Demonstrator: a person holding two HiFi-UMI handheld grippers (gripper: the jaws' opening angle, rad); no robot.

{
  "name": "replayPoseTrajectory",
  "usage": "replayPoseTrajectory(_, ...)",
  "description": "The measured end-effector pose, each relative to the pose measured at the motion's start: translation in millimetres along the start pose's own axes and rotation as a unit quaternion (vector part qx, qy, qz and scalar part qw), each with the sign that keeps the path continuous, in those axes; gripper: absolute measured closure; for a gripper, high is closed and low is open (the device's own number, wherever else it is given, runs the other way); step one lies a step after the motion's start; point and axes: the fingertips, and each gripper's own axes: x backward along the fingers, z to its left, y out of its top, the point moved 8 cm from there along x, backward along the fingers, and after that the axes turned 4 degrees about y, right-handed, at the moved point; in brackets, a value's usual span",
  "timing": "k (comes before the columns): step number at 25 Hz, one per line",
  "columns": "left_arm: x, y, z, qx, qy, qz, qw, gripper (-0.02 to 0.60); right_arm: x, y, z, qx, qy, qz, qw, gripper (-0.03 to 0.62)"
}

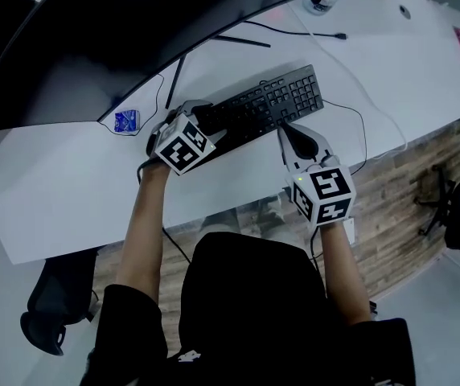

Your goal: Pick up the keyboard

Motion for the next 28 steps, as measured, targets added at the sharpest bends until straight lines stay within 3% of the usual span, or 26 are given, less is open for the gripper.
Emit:
replayPoseTrajectory(9, 4.1, 4.4, -22.7, -0.048, 0.058, -0.012, 0.9971, 0.302, 10.5, 4.4, -0.7, 0.013, 0.006, -0.006, 1.0, 0.588)
replayPoseTrajectory(18, 14.8, 13.6, -50.0, -0.109, 0.133, -0.008, 0.9851, 0.304, 20.2, 5.7, -5.3, 0.026, 0.009, -0.007, 1.0, 0.589)
replayPoseTrajectory(28, 20.4, 15.3, -73.6, -0.141, 0.171, -0.01, 0.975, 0.304, 24.2, 13.6, -6.5, 0.047, 0.02, -0.012, 0.999, 0.588)
